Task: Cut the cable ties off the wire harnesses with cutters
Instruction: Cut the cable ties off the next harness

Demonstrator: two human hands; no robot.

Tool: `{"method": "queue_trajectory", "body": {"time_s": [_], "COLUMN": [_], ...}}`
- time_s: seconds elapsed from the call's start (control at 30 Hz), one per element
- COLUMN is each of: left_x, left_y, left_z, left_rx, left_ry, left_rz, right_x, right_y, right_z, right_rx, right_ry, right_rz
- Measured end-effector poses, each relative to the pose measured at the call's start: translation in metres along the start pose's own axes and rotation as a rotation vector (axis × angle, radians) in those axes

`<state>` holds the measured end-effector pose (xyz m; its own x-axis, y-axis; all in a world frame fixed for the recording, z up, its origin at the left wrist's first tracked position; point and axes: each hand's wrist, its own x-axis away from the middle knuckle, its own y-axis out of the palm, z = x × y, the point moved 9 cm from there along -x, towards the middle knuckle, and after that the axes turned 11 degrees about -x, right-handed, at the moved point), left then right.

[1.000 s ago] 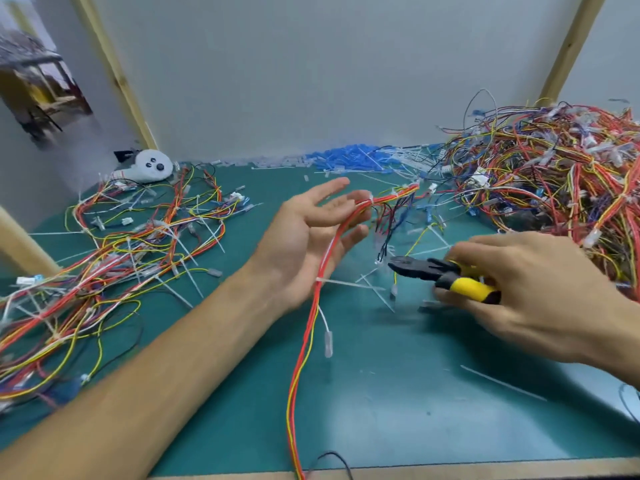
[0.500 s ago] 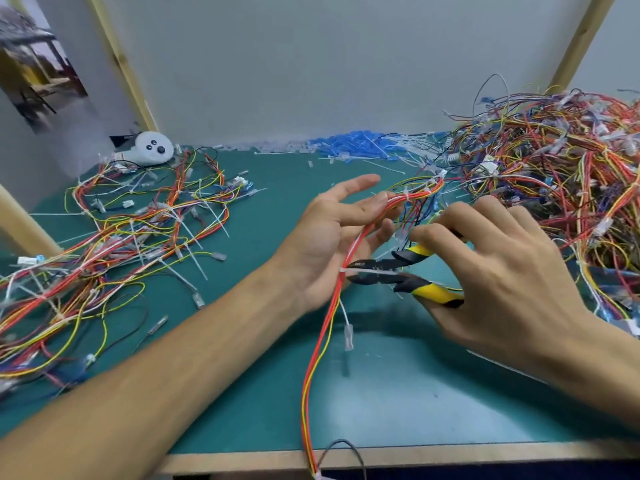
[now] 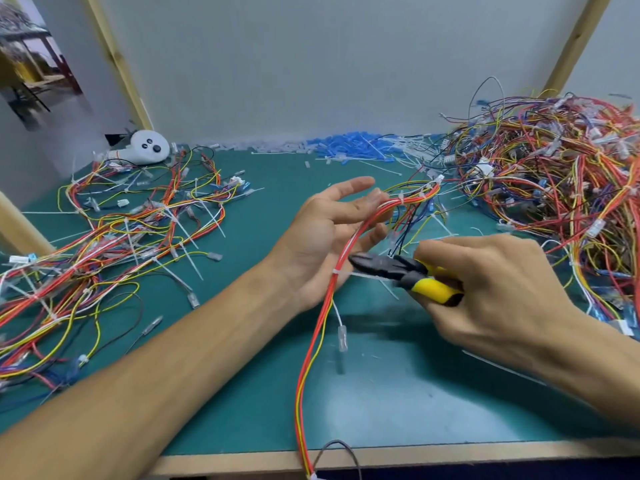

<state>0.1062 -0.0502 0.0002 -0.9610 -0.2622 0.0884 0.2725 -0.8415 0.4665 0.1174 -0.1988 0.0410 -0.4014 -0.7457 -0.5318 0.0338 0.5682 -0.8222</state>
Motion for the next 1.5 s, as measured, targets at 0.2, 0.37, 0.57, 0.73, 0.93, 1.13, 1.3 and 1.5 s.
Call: {"method": "queue_trajectory", "body": {"time_s": [0.2, 0.37, 0.57, 0.73, 0.93, 1.13, 1.3, 1.5], "left_x": [0.0, 0.002, 0.001, 0.001, 0.003, 0.003, 0.003, 0.003], "left_y": [-0.002, 0.002, 0.0, 0.0, 0.001, 0.0, 0.0, 0.0], "left_z": [0.003, 0.002, 0.001, 0.0, 0.0, 0.001, 0.0, 0.0], "left_rx": [-0.03, -0.036, -0.028, -0.048, -0.044, -0.041, -0.036, -0.058], "left_ry": [0.019, 0.017, 0.01, 0.011, 0.009, 0.009, 0.0, 0.002], "left_rz": [0.002, -0.011, -0.007, -0.006, -0.011, 0.008, 0.014, 0.013], "right_x": [-0.003, -0.002, -0.001, 0.0, 0.001, -0.002, 0.0, -0.003], "right_y": [-0.016, -0.014, -0.006, 0.0, 0.005, -0.002, -0.011, -0.013], "right_z": [0.012, 0.01, -0.006, -0.009, -0.008, -0.006, -0.01, -0.011], "right_rx": [0.045, 0.169, 0.17, 0.191, 0.181, 0.17, 0.115, 0.21], "right_ry": [-0.057, -0.155, -0.181, -0.13, -0.126, -0.113, -0.105, -0.105], "right_rz": [-0.018, 0.046, 0.088, 0.088, 0.044, 0.04, 0.038, 0.077]}}
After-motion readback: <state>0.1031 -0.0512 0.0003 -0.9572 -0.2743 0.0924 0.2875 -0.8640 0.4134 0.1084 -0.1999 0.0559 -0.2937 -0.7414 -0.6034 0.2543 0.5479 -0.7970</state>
